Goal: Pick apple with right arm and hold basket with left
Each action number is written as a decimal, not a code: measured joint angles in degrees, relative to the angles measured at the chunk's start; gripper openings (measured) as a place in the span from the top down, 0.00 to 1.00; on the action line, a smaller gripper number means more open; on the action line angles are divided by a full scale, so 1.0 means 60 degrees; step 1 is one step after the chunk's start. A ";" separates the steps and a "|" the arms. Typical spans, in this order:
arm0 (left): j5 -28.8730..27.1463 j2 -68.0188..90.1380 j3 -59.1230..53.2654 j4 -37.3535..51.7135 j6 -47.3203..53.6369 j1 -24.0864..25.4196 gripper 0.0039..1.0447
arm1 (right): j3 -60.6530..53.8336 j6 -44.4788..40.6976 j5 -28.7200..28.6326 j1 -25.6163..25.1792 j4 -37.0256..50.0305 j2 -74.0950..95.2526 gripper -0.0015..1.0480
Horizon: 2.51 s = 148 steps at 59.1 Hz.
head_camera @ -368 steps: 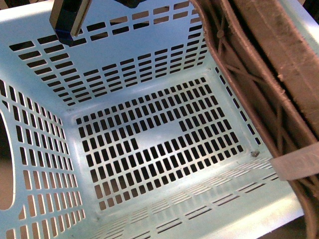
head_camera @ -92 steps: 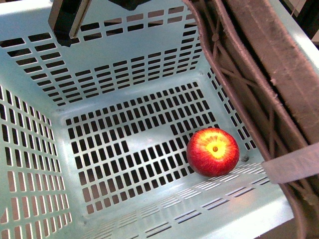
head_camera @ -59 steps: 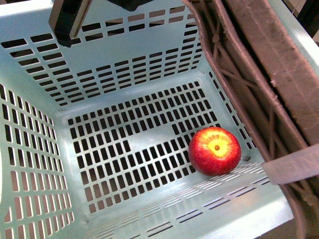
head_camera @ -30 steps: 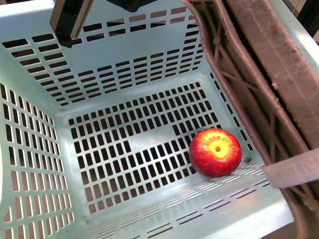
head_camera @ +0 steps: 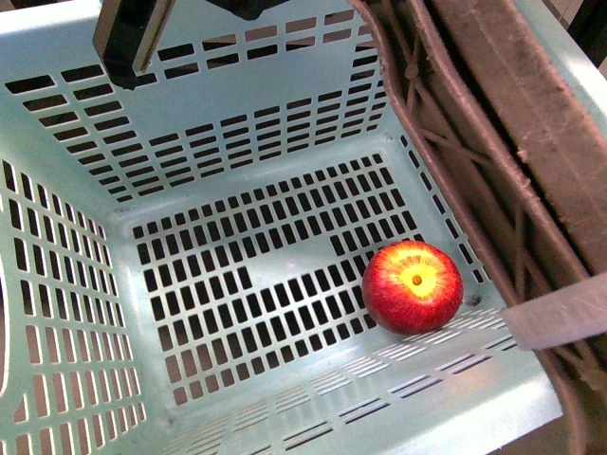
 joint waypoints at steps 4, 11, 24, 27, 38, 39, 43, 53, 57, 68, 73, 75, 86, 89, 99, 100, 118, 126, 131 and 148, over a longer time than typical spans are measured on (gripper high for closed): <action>-0.0011 0.0000 0.0000 0.0000 0.0007 0.0000 0.86 | 0.0000 0.0000 0.0000 0.0000 0.0000 0.0000 0.61; 0.0000 0.0000 0.0000 0.0000 0.0000 0.0000 0.86 | 0.0000 0.0000 0.0000 0.0000 0.0000 0.0000 0.41; 0.0000 0.0000 0.0000 0.0000 0.0004 0.0000 0.86 | 0.0000 0.0000 0.0000 0.0000 0.0000 0.0000 0.13; 0.0000 0.0000 0.0000 0.0000 0.0004 0.0000 0.86 | 0.0000 0.0004 0.0000 0.0000 0.0000 0.0000 0.07; 0.0000 0.0000 0.0000 0.0000 0.0004 0.0000 0.86 | 0.0000 0.0004 0.0000 0.0000 0.0000 0.0000 0.08; 0.0000 0.0000 0.0000 0.0000 0.0004 0.0000 0.86 | 0.0000 0.0004 0.0000 0.0000 0.0000 0.0000 0.08; 0.0000 0.0000 0.0000 0.0000 0.0004 0.0000 0.86 | 0.0000 0.0004 0.0000 0.0000 0.0000 0.0000 0.08; -0.3450 0.0000 0.0193 -0.0539 -0.1246 -0.0299 0.86 | 0.0000 0.0004 -0.0007 0.0000 0.0000 0.0000 0.08; -0.3978 0.0000 0.0259 -0.0535 -0.1330 -0.0127 0.86 | 0.0000 0.0004 0.0004 0.0000 0.0000 -0.0004 0.08; -0.3774 0.0000 0.0237 -0.0200 -0.1515 0.0823 0.86 | 0.0000 0.0000 -0.0015 0.0000 0.0000 -0.0004 0.08; -0.3628 0.0000 0.0055 0.0240 -0.1902 0.1279 0.86 | 0.0000 0.0004 -0.0018 0.0000 0.0000 -0.0004 0.08; -0.3570 0.0007 -0.0047 0.0423 -0.2102 0.1504 0.86 | 0.0000 0.0004 -0.0015 0.0000 0.0000 -0.0004 0.08; -0.3555 0.0557 -0.0543 0.1672 -0.3300 0.3031 0.86 | 0.0000 0.0004 0.0000 0.0000 0.0000 -0.0004 0.08; -0.3614 0.0790 -0.0579 0.1832 -0.3472 0.3348 0.86 | 0.0000 0.0004 -0.0004 0.0000 0.0000 -0.0004 0.08; -0.3829 0.1690 -0.0681 0.2280 -0.3650 0.4197 0.86 | 0.0000 0.0004 -0.0004 0.0000 0.0000 -0.0004 0.08; -0.3829 0.1749 -0.0688 0.2317 -0.3650 0.4237 0.86 | 0.0000 0.0000 0.0000 0.0000 0.0000 -0.0004 0.08; -0.3497 0.2608 -0.1271 0.3002 -0.4561 0.4819 0.86 | 0.0000 0.0004 0.0000 0.0000 0.0000 -0.0007 0.08; -0.3544 0.2892 -0.1614 0.3213 -0.4918 0.4972 0.86 | 0.0000 0.0004 0.0000 0.0000 0.0000 -0.0007 0.08; -0.3603 0.3009 -0.1920 0.3388 -0.5155 0.5096 0.86 | 0.0000 0.0004 0.0000 0.0000 0.0000 -0.0007 0.08; -0.3603 0.2973 -0.2218 0.3566 -0.5435 0.5125 0.86 | 0.0000 0.0004 0.0000 0.0000 0.0000 -0.0007 0.08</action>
